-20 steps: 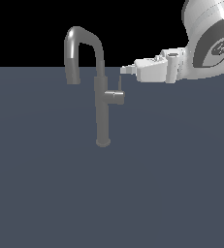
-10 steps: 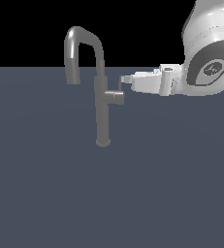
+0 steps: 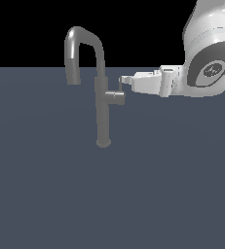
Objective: Turn on the faucet by rotating a designated handle.
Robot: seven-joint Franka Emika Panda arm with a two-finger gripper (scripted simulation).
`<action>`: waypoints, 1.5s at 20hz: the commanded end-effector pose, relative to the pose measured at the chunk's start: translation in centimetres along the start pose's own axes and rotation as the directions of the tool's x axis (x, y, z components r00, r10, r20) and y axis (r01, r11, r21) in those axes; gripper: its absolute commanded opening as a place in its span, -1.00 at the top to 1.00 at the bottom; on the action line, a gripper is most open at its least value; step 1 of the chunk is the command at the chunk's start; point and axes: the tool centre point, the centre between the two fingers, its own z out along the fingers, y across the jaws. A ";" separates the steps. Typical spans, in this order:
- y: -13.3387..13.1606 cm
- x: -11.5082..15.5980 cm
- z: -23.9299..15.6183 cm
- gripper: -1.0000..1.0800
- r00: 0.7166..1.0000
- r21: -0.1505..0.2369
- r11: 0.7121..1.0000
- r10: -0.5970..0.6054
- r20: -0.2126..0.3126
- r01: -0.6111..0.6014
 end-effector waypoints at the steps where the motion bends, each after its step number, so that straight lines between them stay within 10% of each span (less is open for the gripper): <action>1: 0.0 0.0 0.0 1.00 1.000 0.000 1.000 0.000 0.000 0.000; 30: 7.3 0.0 0.0 1.00 1.000 0.002 1.000 -0.004 -0.001 0.004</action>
